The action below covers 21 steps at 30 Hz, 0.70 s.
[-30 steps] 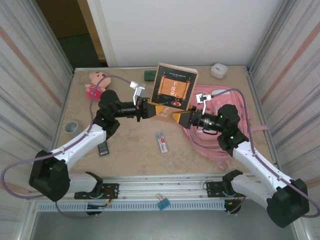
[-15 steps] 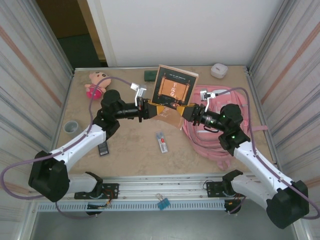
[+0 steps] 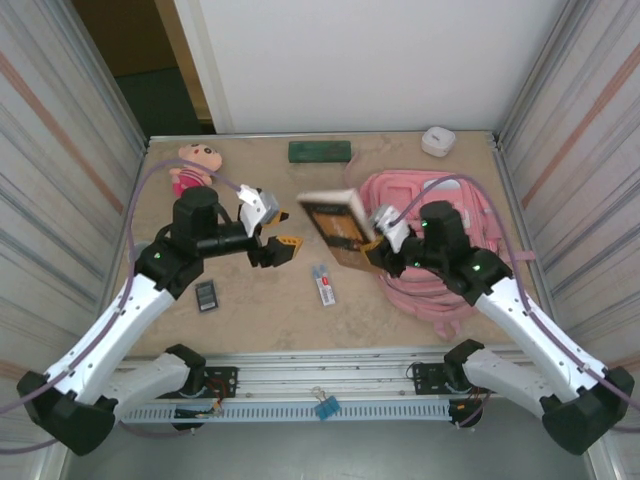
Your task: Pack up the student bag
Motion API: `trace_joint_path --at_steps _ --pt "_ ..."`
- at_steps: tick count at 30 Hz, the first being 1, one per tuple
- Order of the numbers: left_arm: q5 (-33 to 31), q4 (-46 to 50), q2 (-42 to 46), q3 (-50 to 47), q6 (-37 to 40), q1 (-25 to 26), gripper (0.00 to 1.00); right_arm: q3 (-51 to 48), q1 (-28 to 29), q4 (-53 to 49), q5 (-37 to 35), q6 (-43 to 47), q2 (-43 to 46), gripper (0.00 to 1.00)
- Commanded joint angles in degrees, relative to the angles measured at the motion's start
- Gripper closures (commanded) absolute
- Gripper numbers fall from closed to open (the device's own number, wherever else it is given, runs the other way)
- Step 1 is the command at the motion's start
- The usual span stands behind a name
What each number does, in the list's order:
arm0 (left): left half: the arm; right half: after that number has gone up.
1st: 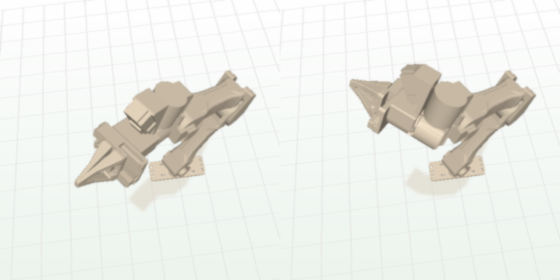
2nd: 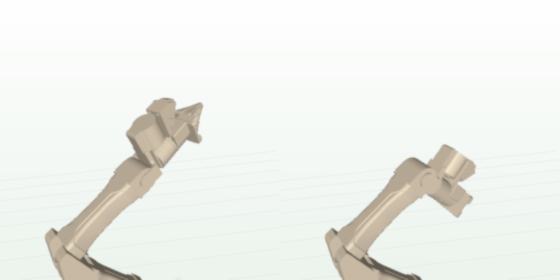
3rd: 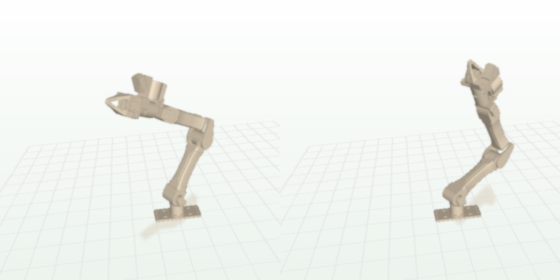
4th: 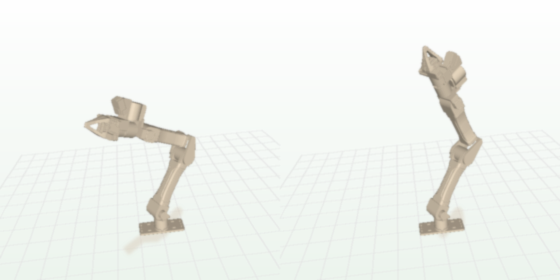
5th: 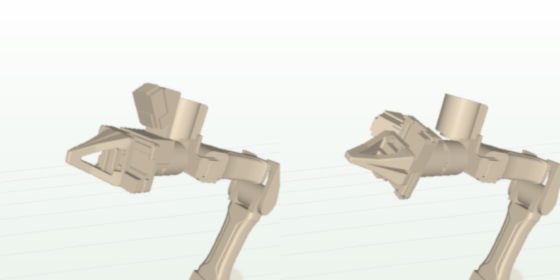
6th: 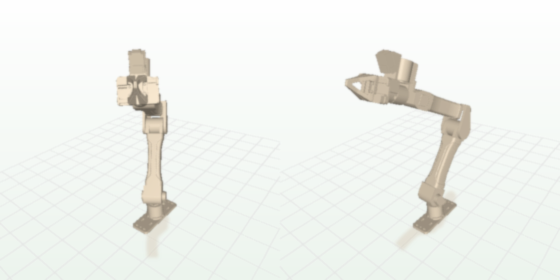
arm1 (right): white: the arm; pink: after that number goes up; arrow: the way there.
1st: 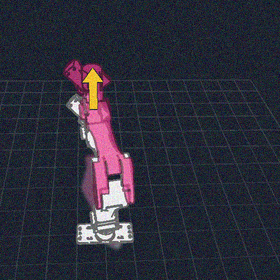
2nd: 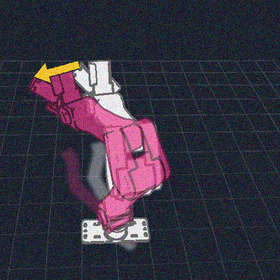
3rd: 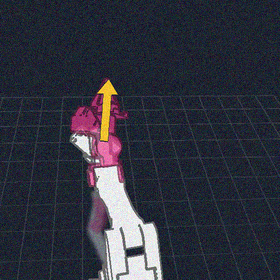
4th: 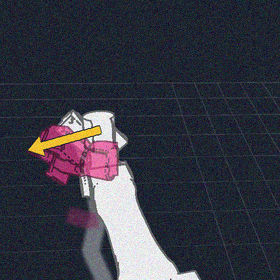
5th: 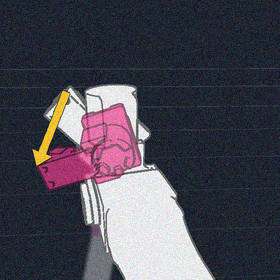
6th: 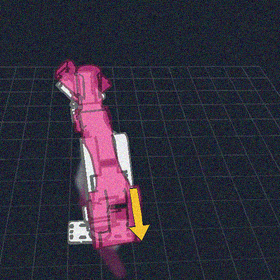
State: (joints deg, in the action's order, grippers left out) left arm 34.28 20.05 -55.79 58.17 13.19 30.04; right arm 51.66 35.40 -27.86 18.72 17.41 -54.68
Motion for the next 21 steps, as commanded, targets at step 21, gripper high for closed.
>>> trace_joint_path --at_steps 21 --pt "-0.7 7.8 -5.2 -7.4 28.7 3.3 0.19 10.1 6.6 -10.1 7.6 26.6 -10.5 1.00"
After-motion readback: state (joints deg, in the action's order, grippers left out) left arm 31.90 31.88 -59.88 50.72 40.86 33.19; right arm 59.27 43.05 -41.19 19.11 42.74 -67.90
